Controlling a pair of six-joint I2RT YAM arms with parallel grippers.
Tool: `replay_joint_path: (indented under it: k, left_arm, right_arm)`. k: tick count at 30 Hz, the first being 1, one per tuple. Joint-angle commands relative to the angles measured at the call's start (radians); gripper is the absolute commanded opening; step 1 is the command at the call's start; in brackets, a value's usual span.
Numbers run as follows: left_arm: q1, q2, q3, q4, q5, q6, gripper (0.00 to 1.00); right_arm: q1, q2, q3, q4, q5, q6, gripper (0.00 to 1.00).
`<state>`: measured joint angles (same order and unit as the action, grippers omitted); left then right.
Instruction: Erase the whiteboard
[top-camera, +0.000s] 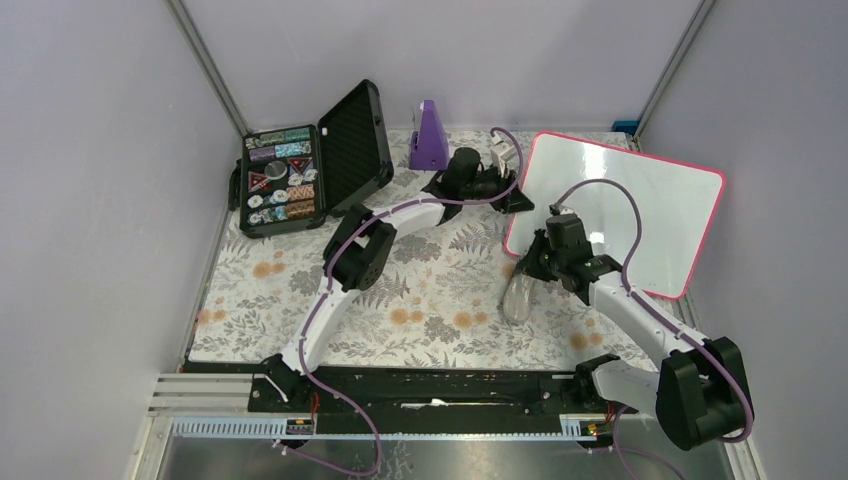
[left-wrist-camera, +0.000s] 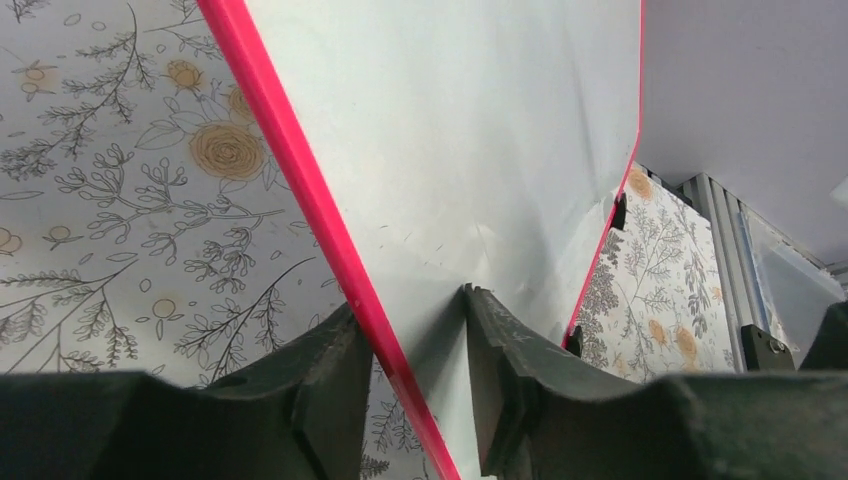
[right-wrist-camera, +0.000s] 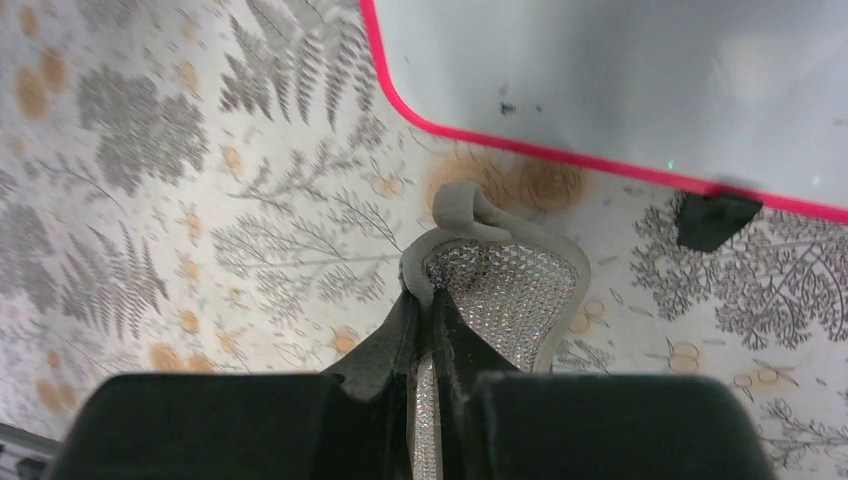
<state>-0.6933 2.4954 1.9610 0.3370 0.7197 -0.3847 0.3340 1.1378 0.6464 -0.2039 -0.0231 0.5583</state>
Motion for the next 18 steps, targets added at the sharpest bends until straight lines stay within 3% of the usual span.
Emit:
replay_joint_path:
  k: [1, 4, 9, 10, 11, 18]
  left_arm:
    - [-0.021, -0.061, -0.022, 0.026, -0.043, 0.075, 0.46]
    - [-0.014, -0.103, -0.07, 0.057, -0.054, 0.069, 0.66]
    - [0.013, -0.175, -0.125, 0.087, -0.05, 0.053, 0.8]
    - [0.023, -0.204, -0.15, 0.105, -0.046, 0.037, 0.95]
    - [0.036, -0.23, -0.183, 0.132, -0.042, 0.012, 0.98]
    - [0.166, -0.573, -0.574, 0.353, -0.112, -0.19, 0.99]
  right_arm:
    - [0.007, -0.03, -0.028, -0.031, -0.04, -0.043, 0.0]
    - [0.007, -0.031, -0.029, -0.027, -0.052, -0.049, 0.0]
    - [0.007, -0.021, -0.003, -0.033, -0.088, -0.059, 0.0]
    - [0.007, -0.021, -0.001, -0.035, -0.093, -0.061, 0.0]
    - [0.007, -0.023, 0.0, -0.035, -0.098, -0.061, 0.0]
    - [0.011, -0.026, -0.031, -0.002, -0.152, -0.061, 0.0]
